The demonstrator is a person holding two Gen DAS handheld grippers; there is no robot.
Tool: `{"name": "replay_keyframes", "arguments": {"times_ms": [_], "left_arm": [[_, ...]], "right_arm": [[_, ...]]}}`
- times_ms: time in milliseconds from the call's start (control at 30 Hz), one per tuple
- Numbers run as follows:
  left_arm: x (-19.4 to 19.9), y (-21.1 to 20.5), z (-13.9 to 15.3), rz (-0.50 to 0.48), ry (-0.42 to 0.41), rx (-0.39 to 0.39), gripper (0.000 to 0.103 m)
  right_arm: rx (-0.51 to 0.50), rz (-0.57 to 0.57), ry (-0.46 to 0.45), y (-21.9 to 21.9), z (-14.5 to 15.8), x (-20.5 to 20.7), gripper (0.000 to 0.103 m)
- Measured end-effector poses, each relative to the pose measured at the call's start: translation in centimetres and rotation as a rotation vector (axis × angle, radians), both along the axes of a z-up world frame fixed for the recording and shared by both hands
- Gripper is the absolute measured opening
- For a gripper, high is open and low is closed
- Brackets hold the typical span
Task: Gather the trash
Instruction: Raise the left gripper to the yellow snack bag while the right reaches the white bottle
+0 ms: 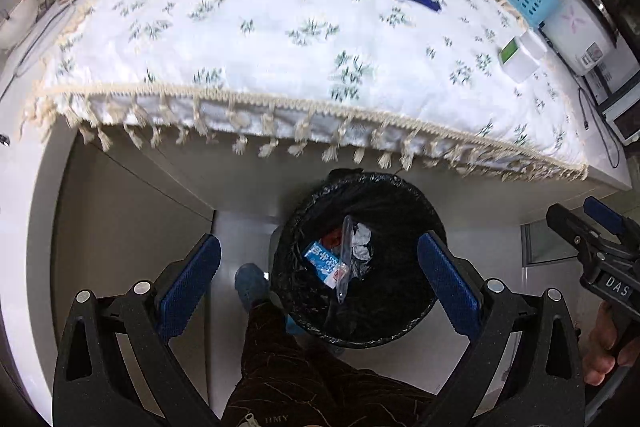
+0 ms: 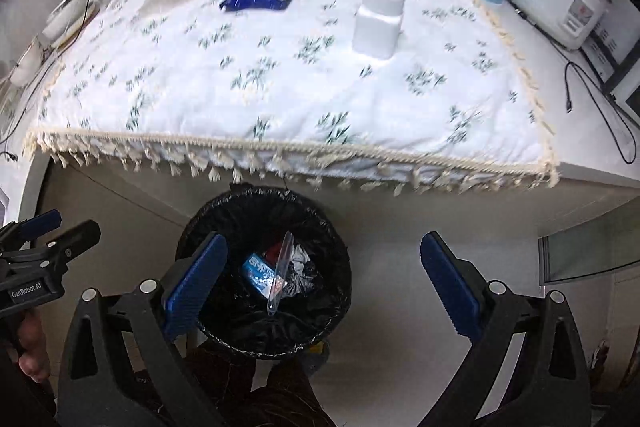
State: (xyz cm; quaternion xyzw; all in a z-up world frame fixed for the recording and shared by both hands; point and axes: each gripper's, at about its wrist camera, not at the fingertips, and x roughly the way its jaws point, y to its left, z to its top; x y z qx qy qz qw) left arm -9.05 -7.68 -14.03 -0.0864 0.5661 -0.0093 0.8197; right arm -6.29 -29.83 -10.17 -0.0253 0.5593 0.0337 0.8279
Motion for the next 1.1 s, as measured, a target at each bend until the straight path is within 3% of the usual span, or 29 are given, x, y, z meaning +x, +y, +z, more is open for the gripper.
{"name": "replay_keyframes", "arguments": {"times_ms": [133, 600, 1100], "left_arm": [[0.9, 0.3, 1.6, -0.004, -0.022, -0.001, 0.097], [6.4, 1.4, 5.7, -0.006, -0.082, 0.012, 0.097], [15.5, 0.2, 6.0, -0.09, -0.066, 0.011, 0.097]], "right_arm": [[0.007, -0.026, -0.033, -1.0, 2.1, 0.8, 0.093], [0.02, -0.086, -0.085, -2.0, 4.6, 4.6, 0.093], [-0.002, -0.118, -0.095, -1.6, 4.5, 11.8, 0.093]]}}
